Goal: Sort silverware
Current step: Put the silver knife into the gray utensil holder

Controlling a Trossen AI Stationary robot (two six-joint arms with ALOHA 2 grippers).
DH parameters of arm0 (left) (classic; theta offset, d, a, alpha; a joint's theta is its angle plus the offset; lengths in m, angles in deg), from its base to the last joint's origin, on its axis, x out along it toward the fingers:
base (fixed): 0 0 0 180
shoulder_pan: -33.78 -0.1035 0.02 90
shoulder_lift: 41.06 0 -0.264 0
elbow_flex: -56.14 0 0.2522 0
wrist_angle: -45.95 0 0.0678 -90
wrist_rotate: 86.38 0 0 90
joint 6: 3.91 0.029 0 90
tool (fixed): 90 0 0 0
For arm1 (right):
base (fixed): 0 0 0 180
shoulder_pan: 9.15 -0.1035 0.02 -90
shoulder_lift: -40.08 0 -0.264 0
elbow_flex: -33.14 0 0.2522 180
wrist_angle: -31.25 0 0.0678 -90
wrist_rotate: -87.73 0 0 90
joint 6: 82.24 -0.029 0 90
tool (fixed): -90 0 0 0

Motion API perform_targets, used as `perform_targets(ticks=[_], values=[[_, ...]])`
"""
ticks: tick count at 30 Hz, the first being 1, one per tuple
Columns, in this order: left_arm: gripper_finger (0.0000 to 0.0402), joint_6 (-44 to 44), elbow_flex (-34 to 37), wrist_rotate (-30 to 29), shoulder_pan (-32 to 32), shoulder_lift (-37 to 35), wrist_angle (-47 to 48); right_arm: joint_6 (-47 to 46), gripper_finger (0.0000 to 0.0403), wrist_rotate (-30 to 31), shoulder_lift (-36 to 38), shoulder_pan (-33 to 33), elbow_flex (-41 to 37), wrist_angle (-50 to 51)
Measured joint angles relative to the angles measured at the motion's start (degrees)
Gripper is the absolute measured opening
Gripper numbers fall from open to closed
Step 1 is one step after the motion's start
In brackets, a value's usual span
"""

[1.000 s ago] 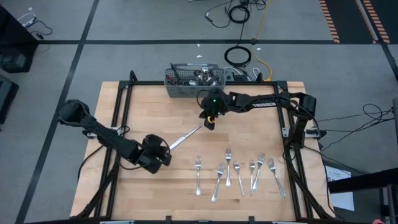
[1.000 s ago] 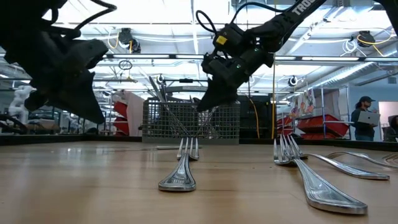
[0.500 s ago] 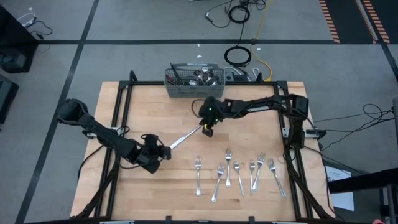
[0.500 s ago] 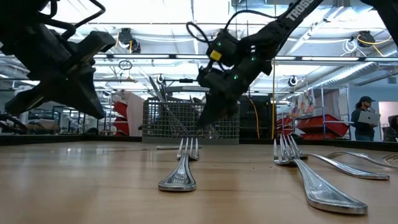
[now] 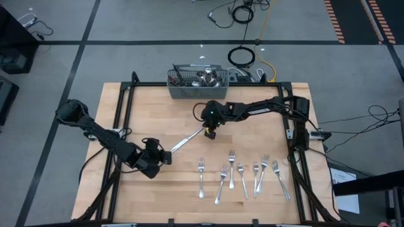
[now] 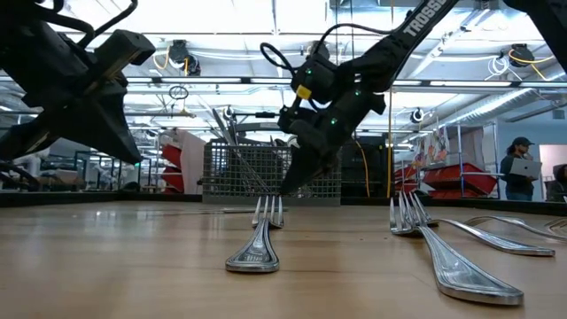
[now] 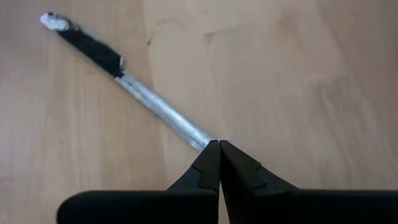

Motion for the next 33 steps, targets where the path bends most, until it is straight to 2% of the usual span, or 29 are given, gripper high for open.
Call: perform_targets(ticks=[33], values=[[0.0013,0.0,0.0,1.0,0.4,0.0,-0.3,-1.3,0.0,1.2,-4.7,0.0,0.2,-4.7]])
